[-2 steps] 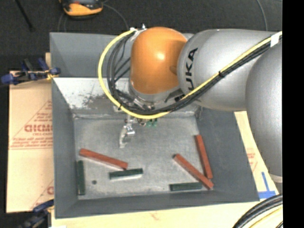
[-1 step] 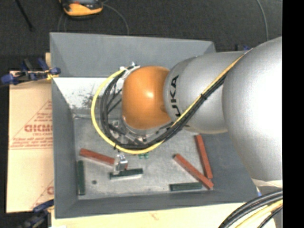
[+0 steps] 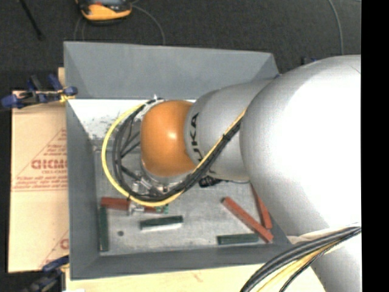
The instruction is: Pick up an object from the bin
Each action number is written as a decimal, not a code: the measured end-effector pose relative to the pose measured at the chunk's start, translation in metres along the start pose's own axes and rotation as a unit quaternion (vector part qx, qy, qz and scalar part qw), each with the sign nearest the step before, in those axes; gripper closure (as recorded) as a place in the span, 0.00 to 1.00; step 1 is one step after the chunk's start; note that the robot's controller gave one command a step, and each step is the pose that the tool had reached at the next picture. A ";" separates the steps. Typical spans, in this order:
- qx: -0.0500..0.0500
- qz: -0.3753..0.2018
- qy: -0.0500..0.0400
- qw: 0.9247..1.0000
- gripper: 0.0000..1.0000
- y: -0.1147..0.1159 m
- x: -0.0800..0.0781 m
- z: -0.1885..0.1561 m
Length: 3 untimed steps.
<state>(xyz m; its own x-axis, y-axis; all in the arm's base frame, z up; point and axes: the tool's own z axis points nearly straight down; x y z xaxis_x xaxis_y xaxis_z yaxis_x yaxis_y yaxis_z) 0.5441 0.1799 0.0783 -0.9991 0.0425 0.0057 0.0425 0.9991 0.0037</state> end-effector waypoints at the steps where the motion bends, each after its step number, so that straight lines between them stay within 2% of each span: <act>1: 0.000 0.000 0.000 1.000 1.00 0.000 0.000 0.000; 2: 0.002 -0.003 -0.002 1.000 1.00 0.010 0.002 -0.028; 3: 0.002 -0.007 -0.003 1.000 1.00 -0.005 0.012 -0.061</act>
Offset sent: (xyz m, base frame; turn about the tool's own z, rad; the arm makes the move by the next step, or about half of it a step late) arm -0.0015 0.0178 0.0453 -0.0058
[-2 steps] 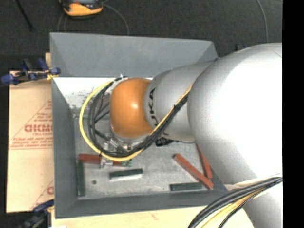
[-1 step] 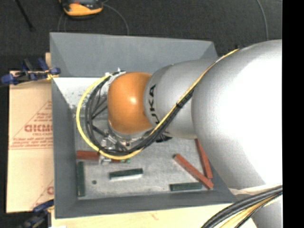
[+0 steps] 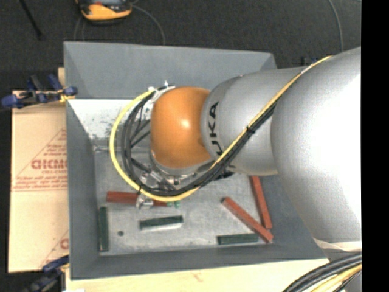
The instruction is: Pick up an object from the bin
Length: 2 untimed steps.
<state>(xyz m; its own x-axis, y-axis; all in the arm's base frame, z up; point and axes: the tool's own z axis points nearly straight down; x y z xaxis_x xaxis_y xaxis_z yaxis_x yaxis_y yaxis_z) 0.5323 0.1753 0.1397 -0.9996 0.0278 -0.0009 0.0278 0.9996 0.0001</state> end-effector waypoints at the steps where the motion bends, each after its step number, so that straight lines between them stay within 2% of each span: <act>1: 0.000 -0.004 -0.001 1.000 1.00 0.004 -0.003 0.006; 2: 0.000 -0.008 -0.001 1.000 1.00 -0.001 0.003 -0.102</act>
Offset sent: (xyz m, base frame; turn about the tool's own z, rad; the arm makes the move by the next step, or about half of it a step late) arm -0.0038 -0.0006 0.1016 -0.0173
